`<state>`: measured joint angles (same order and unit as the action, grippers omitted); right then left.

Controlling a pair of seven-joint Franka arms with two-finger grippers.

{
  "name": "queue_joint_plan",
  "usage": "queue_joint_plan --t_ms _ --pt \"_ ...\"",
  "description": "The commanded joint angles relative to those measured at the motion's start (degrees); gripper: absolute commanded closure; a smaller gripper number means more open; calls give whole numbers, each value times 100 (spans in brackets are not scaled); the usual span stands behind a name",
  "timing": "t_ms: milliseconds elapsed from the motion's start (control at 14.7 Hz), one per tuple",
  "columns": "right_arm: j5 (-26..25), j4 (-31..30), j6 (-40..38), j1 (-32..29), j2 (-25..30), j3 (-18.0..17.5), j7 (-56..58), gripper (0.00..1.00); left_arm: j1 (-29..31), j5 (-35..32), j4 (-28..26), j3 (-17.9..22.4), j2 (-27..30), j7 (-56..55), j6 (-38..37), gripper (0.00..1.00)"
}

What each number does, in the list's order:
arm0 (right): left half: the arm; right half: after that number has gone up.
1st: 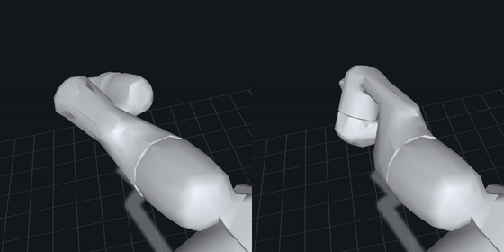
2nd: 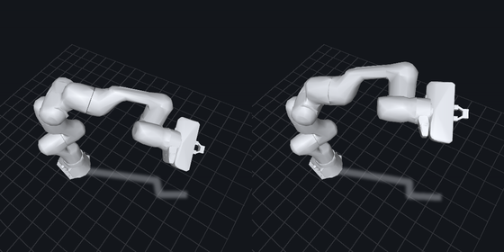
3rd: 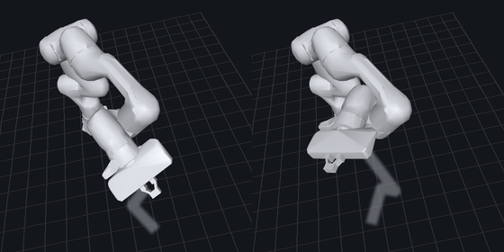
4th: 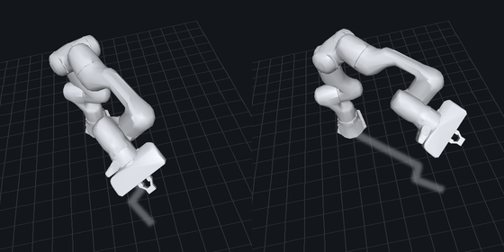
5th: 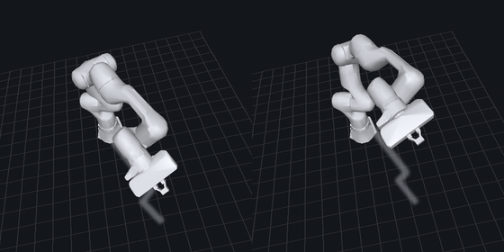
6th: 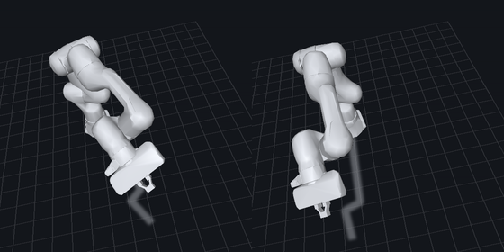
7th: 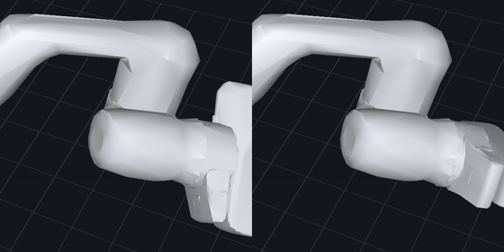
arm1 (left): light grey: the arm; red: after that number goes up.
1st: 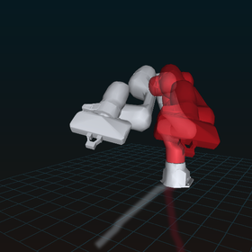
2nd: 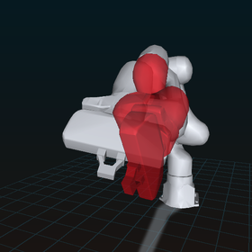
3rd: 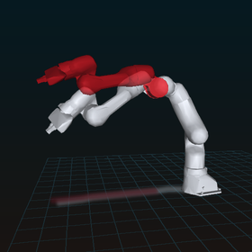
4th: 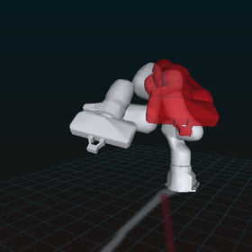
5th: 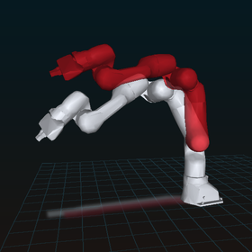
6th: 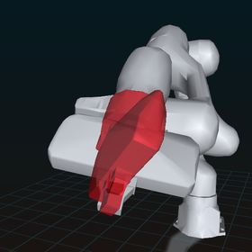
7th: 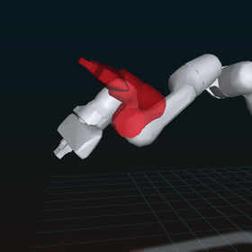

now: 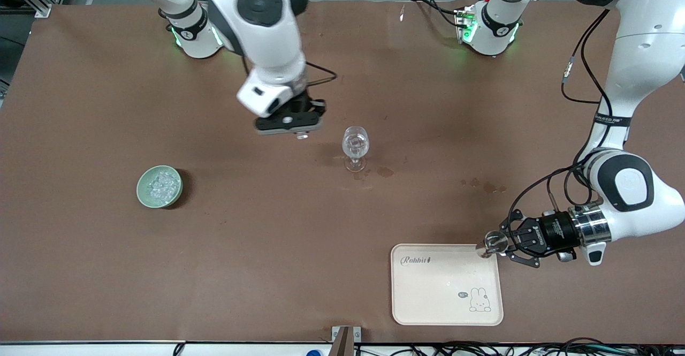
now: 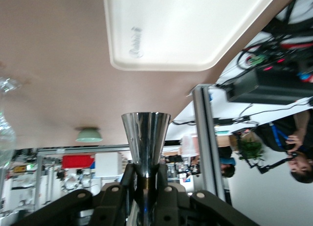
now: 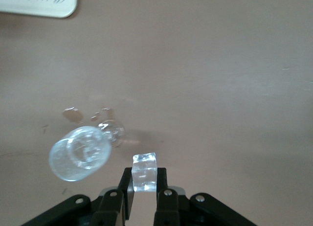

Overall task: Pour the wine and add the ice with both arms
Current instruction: 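Lower the left gripper's jigger onto the tray while the right gripper drops ice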

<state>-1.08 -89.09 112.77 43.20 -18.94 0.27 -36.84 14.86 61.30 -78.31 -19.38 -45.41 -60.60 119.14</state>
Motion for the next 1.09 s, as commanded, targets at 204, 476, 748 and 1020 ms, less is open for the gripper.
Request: queue_joint_plan --t_ms 204,476,748,1020 --pt "-7 858 113 443 -944 78 -452 98 -89 680 499 -30 -626 355 855 99" --pt "-15 858 113 716 -1068 78 -798 98 -159 778 904 -74 -1188 697 1110 99" --pt "-7 867 394 725 -1173 78 -789 97 -317 1269 1036 -74 -1584 997 1427 99" --pt "-7 858 404 778 -1200 78 -781 93 -370 1550 1133 -66 -1866 1199 1428 98"
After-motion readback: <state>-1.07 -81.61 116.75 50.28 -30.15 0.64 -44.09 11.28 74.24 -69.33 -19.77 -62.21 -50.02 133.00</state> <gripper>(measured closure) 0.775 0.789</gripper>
